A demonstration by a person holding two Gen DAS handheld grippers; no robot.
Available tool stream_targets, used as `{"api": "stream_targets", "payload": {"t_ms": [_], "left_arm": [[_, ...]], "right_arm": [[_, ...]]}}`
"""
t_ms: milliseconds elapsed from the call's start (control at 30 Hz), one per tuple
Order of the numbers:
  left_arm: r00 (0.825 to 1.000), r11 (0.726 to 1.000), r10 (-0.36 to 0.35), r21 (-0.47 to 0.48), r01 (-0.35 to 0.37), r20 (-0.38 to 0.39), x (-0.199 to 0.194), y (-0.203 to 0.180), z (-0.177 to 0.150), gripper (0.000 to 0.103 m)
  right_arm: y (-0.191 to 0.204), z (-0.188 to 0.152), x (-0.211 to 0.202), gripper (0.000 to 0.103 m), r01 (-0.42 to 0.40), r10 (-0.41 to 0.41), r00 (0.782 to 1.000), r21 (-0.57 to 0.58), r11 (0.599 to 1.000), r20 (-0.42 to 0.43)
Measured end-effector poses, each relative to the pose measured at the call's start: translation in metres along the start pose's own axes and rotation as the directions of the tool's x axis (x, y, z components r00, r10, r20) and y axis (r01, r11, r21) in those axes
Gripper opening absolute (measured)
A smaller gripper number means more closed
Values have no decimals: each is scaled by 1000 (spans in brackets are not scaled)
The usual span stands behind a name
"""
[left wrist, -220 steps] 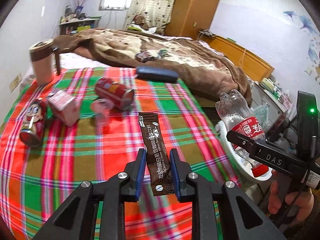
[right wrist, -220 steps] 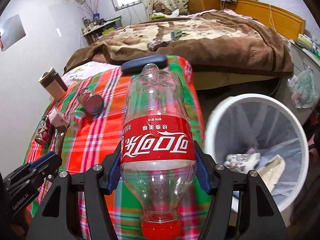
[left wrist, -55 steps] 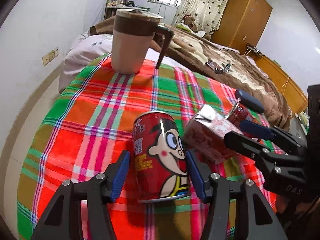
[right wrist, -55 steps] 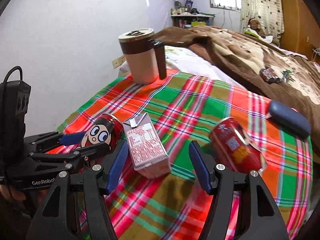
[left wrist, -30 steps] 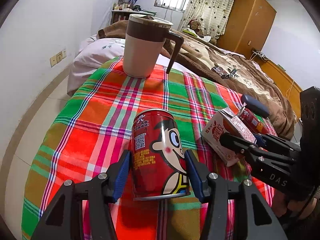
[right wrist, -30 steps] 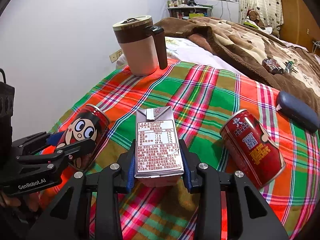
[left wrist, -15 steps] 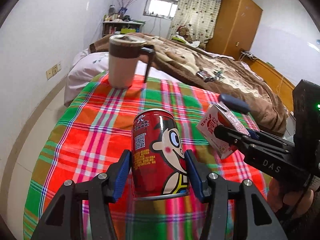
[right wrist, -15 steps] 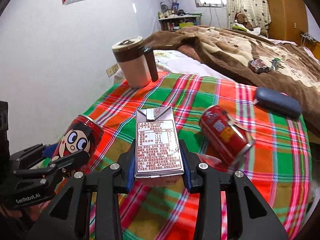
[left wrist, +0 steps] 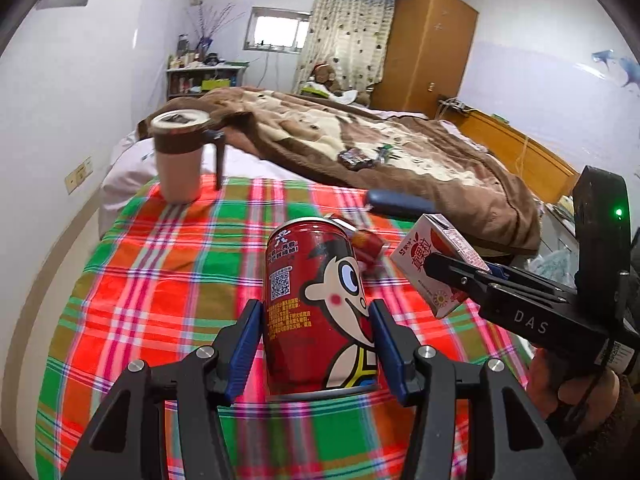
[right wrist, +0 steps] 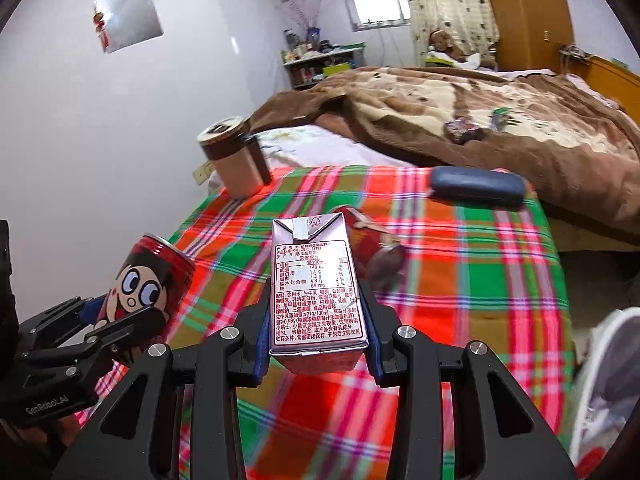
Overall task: Collect trash
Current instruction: 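Carry the can and carton over the white wastebasket with both tools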
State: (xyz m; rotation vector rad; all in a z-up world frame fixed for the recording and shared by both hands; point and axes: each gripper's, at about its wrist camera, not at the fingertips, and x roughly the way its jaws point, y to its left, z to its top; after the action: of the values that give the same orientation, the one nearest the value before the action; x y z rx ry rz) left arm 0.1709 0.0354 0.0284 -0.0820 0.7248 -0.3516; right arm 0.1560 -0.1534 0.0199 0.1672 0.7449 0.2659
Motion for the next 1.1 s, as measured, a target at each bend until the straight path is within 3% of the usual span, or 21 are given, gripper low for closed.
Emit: {"api": "stream_targets", "payload": {"t_ms": [333,600,833,1100], "left_arm": [[996,992,-84,94,84,-4,2,-76,-3,54],[982,966,-183,177,187,-38,13,-152,-9,54],[961,933,-264,229,277,-85,28,-213,-15,54],[920,885,-344,263,385,-188,64,-281,-27,54]], "right_arm": [[-52,-17,-58,39,91,-95,994,69,993,56],[-106,-34,-109,39,200,-216,972,154,968,92],[-140,-46,-131,39,286,-309,948,210,935,84],[-190,-70,-148,39,399,-426,905,301,866,25]]}}
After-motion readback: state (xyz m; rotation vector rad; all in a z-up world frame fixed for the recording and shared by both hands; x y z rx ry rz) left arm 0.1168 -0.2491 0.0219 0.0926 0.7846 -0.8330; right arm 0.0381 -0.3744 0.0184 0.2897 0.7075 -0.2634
